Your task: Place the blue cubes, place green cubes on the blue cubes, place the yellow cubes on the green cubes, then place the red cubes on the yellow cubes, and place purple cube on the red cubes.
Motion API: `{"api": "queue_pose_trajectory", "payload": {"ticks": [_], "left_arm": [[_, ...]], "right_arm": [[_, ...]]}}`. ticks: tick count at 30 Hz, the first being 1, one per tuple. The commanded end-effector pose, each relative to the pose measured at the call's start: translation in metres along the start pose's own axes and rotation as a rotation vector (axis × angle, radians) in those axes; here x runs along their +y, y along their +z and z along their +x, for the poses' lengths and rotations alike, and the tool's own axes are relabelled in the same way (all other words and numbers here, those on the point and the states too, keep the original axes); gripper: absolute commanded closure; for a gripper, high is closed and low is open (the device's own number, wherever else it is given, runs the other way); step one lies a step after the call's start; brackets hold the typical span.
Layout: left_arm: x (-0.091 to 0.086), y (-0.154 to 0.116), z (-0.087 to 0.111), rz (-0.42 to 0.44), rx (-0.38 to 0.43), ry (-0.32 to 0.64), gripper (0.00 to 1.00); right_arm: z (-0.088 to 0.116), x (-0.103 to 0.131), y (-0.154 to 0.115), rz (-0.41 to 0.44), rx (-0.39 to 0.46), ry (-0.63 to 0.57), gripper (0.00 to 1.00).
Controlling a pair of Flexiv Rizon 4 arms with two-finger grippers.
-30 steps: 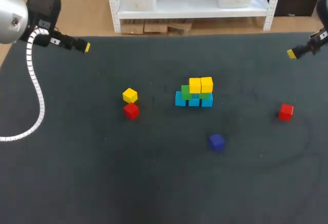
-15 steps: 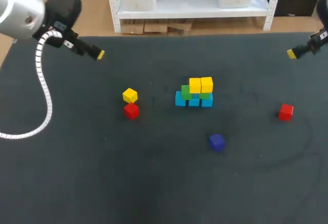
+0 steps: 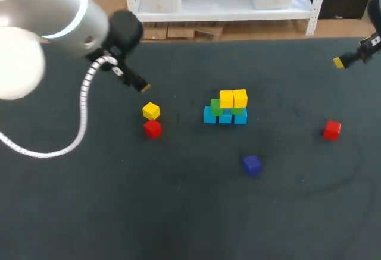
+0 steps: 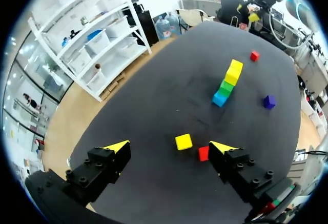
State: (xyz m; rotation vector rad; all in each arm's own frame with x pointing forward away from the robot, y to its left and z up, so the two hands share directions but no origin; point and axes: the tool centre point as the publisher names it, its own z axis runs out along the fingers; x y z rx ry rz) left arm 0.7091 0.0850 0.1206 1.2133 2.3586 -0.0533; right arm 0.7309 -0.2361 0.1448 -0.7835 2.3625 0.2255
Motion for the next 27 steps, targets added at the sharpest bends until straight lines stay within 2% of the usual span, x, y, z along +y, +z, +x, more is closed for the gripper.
{"api": "queue_pose_trajectory", "payload": {"ticks": [1,7,11,18,21,27], "left_arm": [[-0.006,0.027,-0.022,0.014,0.135,0.01,0.0],[-0.017,0.042,-0.043,0.035,0.202,0.008,0.0],[-0.022,0.05,-0.045,0.047,0.25,0.015,0.0],[-0.018,0.056,-0.031,0.057,0.313,0.016,0.0],[-0.014,0.056,-0.02,0.053,0.329,-0.01,0.0],[-0.017,0.064,0.002,0.067,0.337,-0.072,0.0]], "right_arm": [[0.0,0.0,-0.001,0.0,0.001,0.0,0.0],[0.0,0.0,-0.001,0.0,0.001,0.0,0.0],[0.0,0.0,-0.001,0.0,0.001,0.0,0.0],[0.0,0.0,-0.001,0.0,0.001,0.0,0.0],[0.0,0.0,-0.001,0.0,0.001,0.0,0.0],[0.0,0.0,-0.001,0.0,0.001,0.0,0.0]]}}
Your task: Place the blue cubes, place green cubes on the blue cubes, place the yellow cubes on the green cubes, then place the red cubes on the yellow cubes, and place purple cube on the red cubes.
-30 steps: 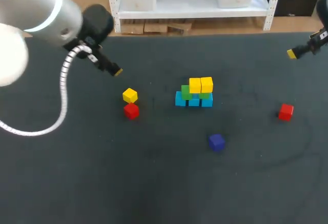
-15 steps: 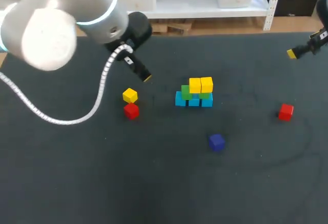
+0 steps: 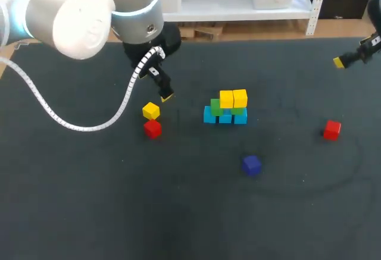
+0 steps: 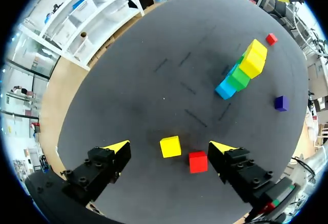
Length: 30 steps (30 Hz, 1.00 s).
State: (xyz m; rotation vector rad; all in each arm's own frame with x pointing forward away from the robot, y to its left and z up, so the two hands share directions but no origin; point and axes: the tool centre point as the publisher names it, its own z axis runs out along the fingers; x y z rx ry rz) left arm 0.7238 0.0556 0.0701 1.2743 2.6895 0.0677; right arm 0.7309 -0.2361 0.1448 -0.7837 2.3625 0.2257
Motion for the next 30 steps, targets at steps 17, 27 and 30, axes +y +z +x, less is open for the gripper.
{"api": "queue_pose_trajectory", "payload": {"ticks": [17,27,30], "left_arm": [[0.007,0.051,0.01,0.061,-0.03,-0.018,0.0],[-0.004,0.06,0.012,0.089,0.058,-0.042,0.0],[-0.005,0.06,0.013,0.086,0.065,-0.049,0.0]], "right_arm": [[0.0,0.0,-0.001,0.0,0.001,0.0,0.0],[0.0,0.0,-0.001,0.0,0.001,0.0,0.0],[0.0,0.0,-0.001,0.0,0.001,0.0,0.0]]}}
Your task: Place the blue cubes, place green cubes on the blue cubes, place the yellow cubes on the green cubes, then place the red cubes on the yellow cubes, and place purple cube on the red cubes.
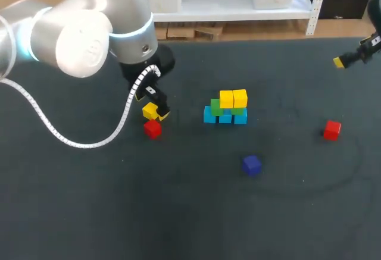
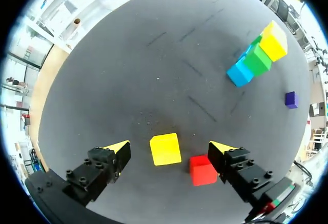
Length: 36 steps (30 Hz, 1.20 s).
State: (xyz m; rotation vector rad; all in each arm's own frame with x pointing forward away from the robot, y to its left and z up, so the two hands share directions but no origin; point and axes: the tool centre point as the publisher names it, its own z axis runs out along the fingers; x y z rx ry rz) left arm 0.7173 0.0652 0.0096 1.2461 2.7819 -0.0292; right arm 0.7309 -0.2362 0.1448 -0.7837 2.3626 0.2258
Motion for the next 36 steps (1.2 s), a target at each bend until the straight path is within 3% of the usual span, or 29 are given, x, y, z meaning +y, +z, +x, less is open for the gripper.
{"api": "queue_pose_trajectory", "payload": {"ticks": [1,7,9,11,16,19,20,21,23,25,26,36], "left_arm": [[0.001,0.002,-0.007,-0.001,0.025,-0.005,0.0],[0.001,0.002,-0.005,-0.011,0.041,-0.01,0.0],[0.002,0.003,-0.004,-0.012,0.043,-0.014,0.08],[0.002,0.004,-0.003,-0.013,0.045,-0.02,0.01],[0.001,0.008,-0.002,-0.009,0.043,-0.034,0.02],[0.002,0.013,-0.001,-0.004,0.047,-0.045,0.13],[0.002,0.013,0.0,-0.004,0.048,-0.046,0.26],[0.002,0.013,0.0,-0.005,0.048,-0.047,0.47],[0.002,0.013,0.0,-0.008,0.047,-0.048,0.64],[0.003,0.012,-0.001,-0.011,0.046,-0.048,0.96],[0.003,0.012,-0.001,-0.012,0.046,-0.048,1.0],[-0.002,-0.013,-0.006,-0.025,0.021,0.047,1.0]], "right_arm": [[0.0,0.0,-0.001,0.001,0.001,0.0,0.0],[0.0,0.0,-0.001,0.001,0.001,0.0,0.0],[0.0,0.0,-0.001,0.001,0.001,0.0,0.0],[0.0,0.0,-0.001,0.001,0.001,0.0,0.0],[0.0,0.0,-0.001,0.001,0.001,0.0,0.0],[0.0,0.0,-0.001,0.001,0.001,0.0,0.0],[0.0,0.0,-0.001,0.001,0.001,0.0,0.0],[0.0,0.0,-0.001,0.001,0.001,0.0,0.0],[0.0,0.0,-0.001,0.001,0.001,0.0,0.0],[0.0,0.0,-0.001,0.001,0.001,0.0,0.0],[0.0,0.0,-0.001,0.001,0.001,0.0,0.0],[0.0,0.0,-0.001,0.001,0.001,0.0,0.0]]}}
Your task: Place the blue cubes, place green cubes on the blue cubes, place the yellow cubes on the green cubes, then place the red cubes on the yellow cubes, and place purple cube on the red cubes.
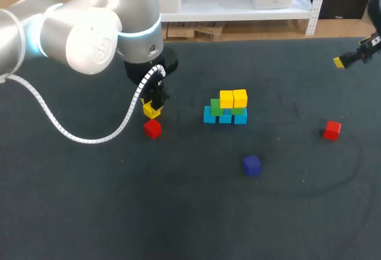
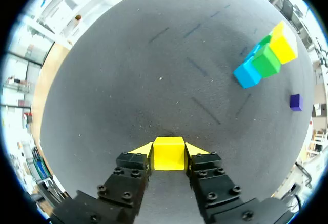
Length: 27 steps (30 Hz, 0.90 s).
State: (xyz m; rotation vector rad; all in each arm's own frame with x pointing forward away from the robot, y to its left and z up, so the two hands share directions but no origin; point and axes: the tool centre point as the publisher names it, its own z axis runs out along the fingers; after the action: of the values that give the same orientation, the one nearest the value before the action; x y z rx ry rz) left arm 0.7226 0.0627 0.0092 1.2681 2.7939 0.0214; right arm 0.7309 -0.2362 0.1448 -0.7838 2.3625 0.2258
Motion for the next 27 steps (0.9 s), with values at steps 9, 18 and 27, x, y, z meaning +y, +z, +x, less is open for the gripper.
{"api": "queue_pose_trajectory", "payload": {"ticks": [9,18,27], "left_arm": [[-0.029,-0.058,-0.021,0.031,-0.082,0.343,1.0],[-0.069,-0.088,-0.044,0.047,-0.115,0.65,1.0],[-0.095,-0.089,-0.064,0.069,-0.116,0.807,1.0]], "right_arm": [[0.0,0.0,-0.001,0.001,0.001,0.0,0.0],[0.0,0.0,-0.001,0.001,0.001,0.0,0.0],[0.0,0.0,-0.001,0.001,0.001,0.0,0.0]]}}
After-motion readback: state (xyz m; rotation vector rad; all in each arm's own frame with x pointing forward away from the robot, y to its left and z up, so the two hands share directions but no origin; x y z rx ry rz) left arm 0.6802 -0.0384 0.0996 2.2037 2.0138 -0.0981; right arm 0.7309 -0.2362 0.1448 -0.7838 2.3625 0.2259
